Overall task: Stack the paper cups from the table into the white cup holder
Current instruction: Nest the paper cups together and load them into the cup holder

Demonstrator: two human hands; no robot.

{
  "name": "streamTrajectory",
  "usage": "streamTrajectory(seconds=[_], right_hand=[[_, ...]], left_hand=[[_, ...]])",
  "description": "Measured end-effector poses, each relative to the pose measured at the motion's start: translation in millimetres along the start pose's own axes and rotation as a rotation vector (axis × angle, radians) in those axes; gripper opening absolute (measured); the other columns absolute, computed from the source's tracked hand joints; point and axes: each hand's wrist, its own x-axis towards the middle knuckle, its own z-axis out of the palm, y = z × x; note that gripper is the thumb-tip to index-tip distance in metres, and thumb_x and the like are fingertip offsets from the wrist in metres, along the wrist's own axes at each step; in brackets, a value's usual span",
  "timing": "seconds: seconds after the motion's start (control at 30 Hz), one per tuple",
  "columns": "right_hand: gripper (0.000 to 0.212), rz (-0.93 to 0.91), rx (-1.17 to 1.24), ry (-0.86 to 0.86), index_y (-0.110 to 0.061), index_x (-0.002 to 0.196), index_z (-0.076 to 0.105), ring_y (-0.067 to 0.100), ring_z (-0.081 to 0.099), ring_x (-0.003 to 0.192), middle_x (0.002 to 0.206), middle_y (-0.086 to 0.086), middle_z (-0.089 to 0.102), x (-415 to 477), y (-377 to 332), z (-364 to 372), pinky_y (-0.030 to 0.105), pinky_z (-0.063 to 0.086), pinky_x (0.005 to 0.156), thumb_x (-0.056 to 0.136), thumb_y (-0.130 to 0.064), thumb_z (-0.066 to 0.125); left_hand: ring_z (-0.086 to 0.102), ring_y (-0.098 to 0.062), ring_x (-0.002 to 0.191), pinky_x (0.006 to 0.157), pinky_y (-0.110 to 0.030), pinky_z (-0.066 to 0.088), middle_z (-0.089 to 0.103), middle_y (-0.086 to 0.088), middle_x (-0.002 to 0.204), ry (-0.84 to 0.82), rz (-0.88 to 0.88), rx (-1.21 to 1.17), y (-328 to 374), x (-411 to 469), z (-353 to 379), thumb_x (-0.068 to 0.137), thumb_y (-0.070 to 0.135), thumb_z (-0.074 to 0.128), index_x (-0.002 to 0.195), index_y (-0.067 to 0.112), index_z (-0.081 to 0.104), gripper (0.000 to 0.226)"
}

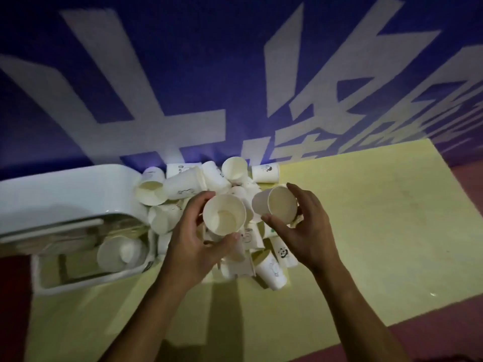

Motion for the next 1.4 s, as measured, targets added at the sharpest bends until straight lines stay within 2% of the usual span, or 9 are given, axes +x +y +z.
streamTrajectory(seconds=[0.13,0.33,0.43,0.6,0.9,1.1,1.2,1.3,1.4], right_hand=[[0.085,-0.045,0.043,-0.037,-0.025,0.146,0.05,0.015,0.061,0.11,0.133,-0.009,0.058,-33,-57,49,0.039,0.057,0.085,0.076,-0.063,0.077],[0.087,-0.045,0.142,-0.109,-0.031,0.142,0.047,0.017,0.065,0.104,0.129,-0.012,0.06,-65,-122,122,0.047,0.059,0.079,0.07,-0.065,0.082],[0.083,-0.053,0.132,-0.122,-0.029,0.137,0.052,0.016,0.066,0.097,0.126,-0.011,0.061,-72,-139,142,0.044,0.06,0.074,0.068,-0.061,0.086],[0.077,-0.022,0.148,-0.115,-0.026,0.133,0.057,0.009,0.067,0.09,0.12,-0.008,0.065,-76,-150,156,0.012,0.052,0.061,0.067,-0.042,0.092],[0.077,-0.012,0.152,-0.07,-0.026,0.136,0.057,-0.001,0.061,0.096,0.123,-0.012,0.061,-84,-153,155,0.016,0.054,0.065,0.069,-0.042,0.091],[0.077,-0.043,0.16,-0.08,-0.029,0.135,0.057,0.006,0.064,0.094,0.124,-0.013,0.061,-84,-161,159,0.019,0.055,0.063,0.068,-0.048,0.09],[0.079,-0.099,0.169,-0.09,-0.025,0.136,0.057,0.008,0.064,0.094,0.124,-0.013,0.061,-83,-172,164,0.019,0.055,0.062,0.07,-0.055,0.087],[0.082,-0.159,0.187,-0.122,-0.022,0.138,0.056,0.009,0.063,0.099,0.127,-0.013,0.061,-84,-183,173,0.021,0.056,0.066,0.07,-0.06,0.083],[0.08,-0.178,0.19,-0.184,-0.024,0.137,0.055,0.008,0.061,0.104,0.127,-0.014,0.06,-86,-188,188,0.026,0.056,0.073,0.071,-0.059,0.084]], left_hand=[[0.058,-0.008,0.121,0.092,-0.018,0.049,0.061,0.019,0.13,0.026,-0.014,0.061,-17,-41,-72,0.071,0.031,0.093,0.136,0.031,0.052,0.077],[0.058,-0.006,0.12,0.09,-0.021,0.052,0.058,0.02,0.131,0.131,-0.066,0.126,-55,-85,-159,0.07,0.039,0.091,0.134,0.035,0.049,0.076],[0.059,-0.007,0.12,0.093,-0.027,0.053,0.059,0.019,0.13,0.179,-0.07,0.144,-73,-91,-184,0.071,0.039,0.091,0.136,0.033,0.049,0.078],[0.055,-0.012,0.129,0.102,-0.042,0.051,0.057,0.015,0.138,0.201,-0.115,0.162,-99,-82,-197,0.072,0.048,0.089,0.141,0.034,0.05,0.08],[0.052,-0.017,0.132,0.105,-0.035,0.046,0.056,0.006,0.146,0.09,-0.269,0.35,-129,-69,-185,0.077,0.049,0.084,0.148,0.035,0.043,0.084],[0.056,-0.019,0.127,0.092,-0.025,0.043,0.063,0.005,0.139,0.1,-0.334,0.373,-133,-60,-179,0.073,0.045,0.088,0.146,0.034,0.047,0.084],[0.06,-0.02,0.122,0.091,-0.028,0.048,0.065,0.006,0.134,0.107,-0.335,0.364,-131,-58,-179,0.07,0.041,0.091,0.143,0.034,0.048,0.085],[0.059,-0.015,0.118,0.093,-0.033,0.052,0.061,0.01,0.133,0.027,-0.333,0.302,-134,-62,-184,0.067,0.04,0.093,0.145,0.041,0.036,0.097],[0.051,-0.008,0.128,0.101,-0.029,0.047,0.049,0.017,0.142,0.013,-0.345,0.255,-141,-73,-192,0.078,0.028,0.086,0.157,0.04,0.021,0.103]])
